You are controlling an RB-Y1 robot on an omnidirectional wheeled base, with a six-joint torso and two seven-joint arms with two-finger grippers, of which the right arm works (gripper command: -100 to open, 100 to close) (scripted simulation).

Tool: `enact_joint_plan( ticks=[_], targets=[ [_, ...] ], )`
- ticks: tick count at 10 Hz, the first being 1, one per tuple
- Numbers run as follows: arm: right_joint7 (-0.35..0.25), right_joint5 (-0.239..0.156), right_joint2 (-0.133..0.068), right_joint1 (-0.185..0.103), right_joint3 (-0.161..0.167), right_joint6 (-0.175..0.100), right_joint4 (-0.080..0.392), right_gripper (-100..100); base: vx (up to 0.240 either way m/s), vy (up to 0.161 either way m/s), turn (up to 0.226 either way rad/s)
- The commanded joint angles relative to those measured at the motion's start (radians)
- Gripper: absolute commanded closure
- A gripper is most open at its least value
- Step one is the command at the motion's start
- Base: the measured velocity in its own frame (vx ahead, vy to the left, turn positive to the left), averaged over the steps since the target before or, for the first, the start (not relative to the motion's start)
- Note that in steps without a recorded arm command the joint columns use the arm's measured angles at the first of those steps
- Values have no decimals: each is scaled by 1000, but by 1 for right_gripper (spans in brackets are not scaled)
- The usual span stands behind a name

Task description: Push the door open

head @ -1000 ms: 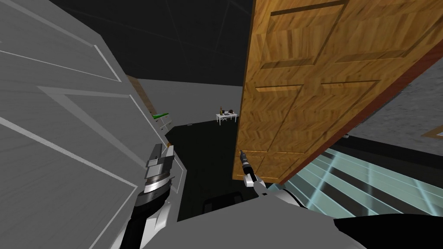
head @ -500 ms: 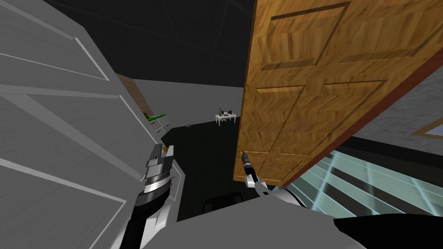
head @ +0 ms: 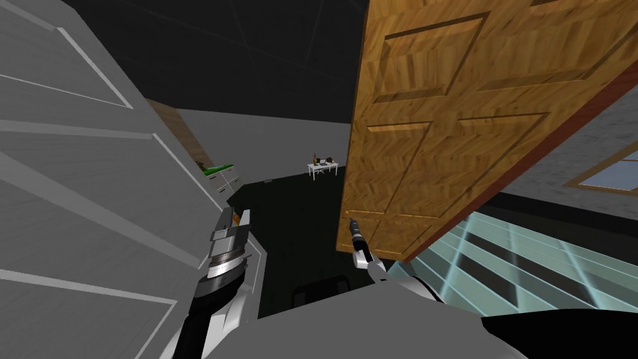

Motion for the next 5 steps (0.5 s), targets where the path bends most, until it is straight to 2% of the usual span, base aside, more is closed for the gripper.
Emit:
enact_joint_plan(
  ticks=[1, 4, 5],
  targets=[
    [1, -1, 4, -2, -1, -2, 2, -100, -231, 115, -53],
    [4, -4, 15, -5, -3, 0, -2, -100, -231, 125, -51],
    [4, -3, 13, 0, -2, 4, -9, -100, -108, 55, -14]
  ],
)
